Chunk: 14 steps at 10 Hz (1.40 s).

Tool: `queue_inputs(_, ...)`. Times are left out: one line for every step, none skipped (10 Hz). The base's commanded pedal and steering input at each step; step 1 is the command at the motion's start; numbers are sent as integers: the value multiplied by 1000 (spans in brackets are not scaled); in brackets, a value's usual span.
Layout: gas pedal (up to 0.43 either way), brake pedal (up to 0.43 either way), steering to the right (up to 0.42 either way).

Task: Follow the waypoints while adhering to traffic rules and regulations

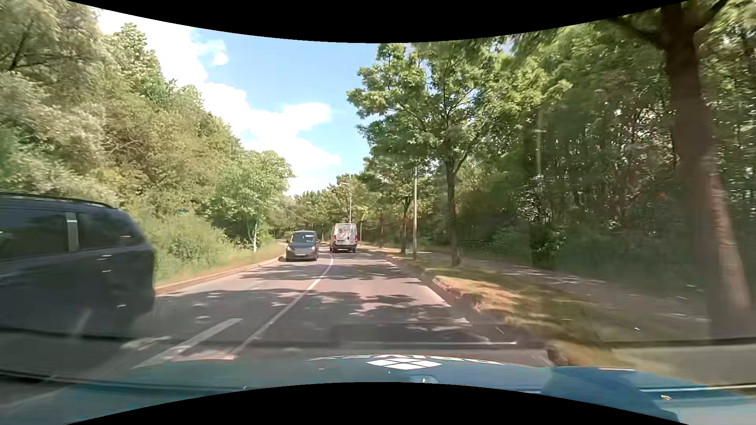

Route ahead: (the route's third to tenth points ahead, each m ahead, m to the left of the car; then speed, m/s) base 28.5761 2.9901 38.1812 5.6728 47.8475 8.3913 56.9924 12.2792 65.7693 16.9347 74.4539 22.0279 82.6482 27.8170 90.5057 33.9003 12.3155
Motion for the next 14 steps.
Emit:
queue_inputs(248, 0, -28)
queue_inputs(240, 0, -29)
queue_inputs(240, 0, -30)
queue_inputs(240, 0, -31)
queue_inputs(228, 0, -31)
queue_inputs(220, 0, -33)
queue_inputs(220, 0, -40)
queue_inputs(220, 0, -44)
queue_inputs(220, 0, -44)
queue_inputs(220, 0, -44)
queue_inputs(220, 0, -44)
queue_inputs(209, 0, -43)
queue_inputs(197, 0, -43)
queue_inputs(197, 0, -42)
